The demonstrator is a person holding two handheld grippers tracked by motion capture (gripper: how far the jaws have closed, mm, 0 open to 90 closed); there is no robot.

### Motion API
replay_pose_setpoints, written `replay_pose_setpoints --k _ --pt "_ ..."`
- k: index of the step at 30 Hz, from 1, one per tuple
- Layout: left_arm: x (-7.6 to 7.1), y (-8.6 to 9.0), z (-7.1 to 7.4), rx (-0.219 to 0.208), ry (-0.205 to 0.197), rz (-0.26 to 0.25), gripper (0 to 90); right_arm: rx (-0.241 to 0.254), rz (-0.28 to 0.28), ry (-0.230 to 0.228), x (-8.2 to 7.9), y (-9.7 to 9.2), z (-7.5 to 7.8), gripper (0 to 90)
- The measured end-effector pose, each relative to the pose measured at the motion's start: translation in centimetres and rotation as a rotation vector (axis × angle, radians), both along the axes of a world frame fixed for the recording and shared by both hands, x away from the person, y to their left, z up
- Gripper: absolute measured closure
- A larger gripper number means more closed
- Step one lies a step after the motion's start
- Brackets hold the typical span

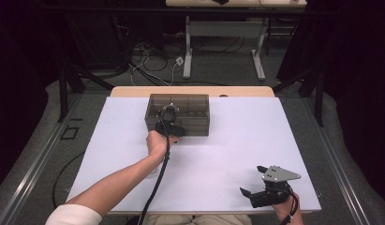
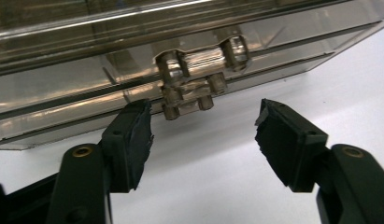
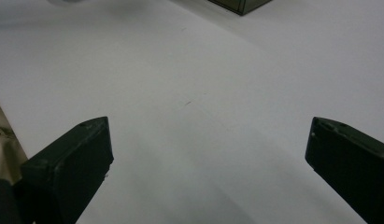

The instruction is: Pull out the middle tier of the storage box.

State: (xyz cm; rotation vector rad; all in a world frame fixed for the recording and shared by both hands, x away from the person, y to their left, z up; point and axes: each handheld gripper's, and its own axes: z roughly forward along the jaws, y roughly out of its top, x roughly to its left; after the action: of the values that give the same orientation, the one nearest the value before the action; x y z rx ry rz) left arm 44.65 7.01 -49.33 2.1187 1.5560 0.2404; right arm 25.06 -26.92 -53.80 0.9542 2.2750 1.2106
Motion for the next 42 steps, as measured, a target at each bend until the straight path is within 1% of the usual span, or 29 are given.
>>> replay_pose_setpoints --k 2,5,6,7,9,12,15,16,18,20,21,23,26,27,28,32,34,35,36,37,38,39,42 --pt "0.0 -0.1 -0.1 -0.001 0.005 0.004 37.5 0.006 -0.002 0.001 0.0 0.1 0.0 0.3" --pt "0.0 -0.4 -0.1 0.016 -0.001 0.013 39.4 0.011 0.004 0.000 0.1 0.1 -0.1 0.4" --pt "0.0 -0.5 -0.2 0.015 -0.004 0.016 39.4 0.011 0.004 0.000 0.1 0.1 -0.1 0.4" --pt "0.0 -0.5 -0.2 0.025 -0.007 0.016 40.0 0.011 0.002 -0.005 0.1 0.1 -0.1 0.4" --pt "0.0 -0.7 -0.3 0.022 -0.009 0.023 40.7 0.013 0.006 -0.001 0.1 0.0 -0.1 0.4" --pt "-0.1 -1.1 -0.3 0.033 -0.017 0.027 41.9 0.015 0.004 0.001 0.1 0.1 -0.1 0.4" --pt "0.0 -1.4 -0.3 0.050 -0.025 0.037 42.4 0.020 0.006 0.003 0.1 0.0 -0.1 0.3" --pt "0.0 -1.4 -0.4 0.048 -0.024 0.047 43.4 0.018 0.005 0.003 0.0 0.0 -0.1 0.3" --pt "0.1 -1.4 -0.4 0.058 -0.022 0.051 44.9 0.018 0.006 0.004 0.1 0.0 -0.1 0.3" --pt "0.0 -1.6 -0.5 0.060 -0.026 0.065 46.0 0.018 0.004 0.006 0.1 0.0 -0.1 0.3" --pt "0.0 -1.7 -0.5 0.069 -0.028 0.066 46.0 0.021 0.005 0.007 0.1 0.0 -0.1 0.3" --pt "0.0 -1.8 -0.5 0.075 -0.030 0.075 46.3 0.027 0.007 0.009 0.1 0.0 -0.1 0.3" --pt "-0.1 -2.2 -0.6 0.098 -0.035 0.102 48.9 0.031 0.006 0.010 0.0 0.0 -0.1 0.3" --pt "-0.1 -2.2 -0.6 0.109 -0.038 0.101 49.5 0.041 0.008 0.013 0.0 0.0 -0.1 0.3" --pt "-0.1 -2.3 -0.6 0.112 -0.041 0.109 50.3 0.036 0.007 0.021 0.0 0.0 0.0 0.3" --pt "-0.1 -2.2 -0.7 0.110 -0.043 0.118 54.3 0.038 0.009 0.014 0.0 0.0 0.0 0.3" --pt "-0.2 -2.1 -0.8 0.106 -0.045 0.115 54.7 0.038 0.009 0.013 0.0 0.0 0.0 0.3" --pt "-0.2 -2.1 -1.0 0.103 -0.050 0.121 54.9 0.038 0.011 0.014 0.0 0.0 0.0 0.3" --pt "-0.2 -2.0 -1.0 0.103 -0.045 0.113 55.6 0.036 0.011 0.014 0.1 0.0 0.0 0.3" --pt "-0.2 -2.0 -1.1 0.101 -0.049 0.119 56.0 0.039 0.008 0.018 0.0 0.0 0.0 0.3" --pt "-0.2 -2.1 -1.1 0.104 -0.050 0.120 56.1 0.031 0.013 0.028 0.0 0.0 0.0 0.3" --pt "-0.2 -2.1 -1.1 0.102 -0.050 0.117 56.1 0.033 0.011 0.019 0.0 0.0 0.0 0.3" --pt "-0.2 -2.0 -1.1 0.094 -0.051 0.119 56.3 0.036 0.011 0.013 0.1 0.0 -0.1 0.3"
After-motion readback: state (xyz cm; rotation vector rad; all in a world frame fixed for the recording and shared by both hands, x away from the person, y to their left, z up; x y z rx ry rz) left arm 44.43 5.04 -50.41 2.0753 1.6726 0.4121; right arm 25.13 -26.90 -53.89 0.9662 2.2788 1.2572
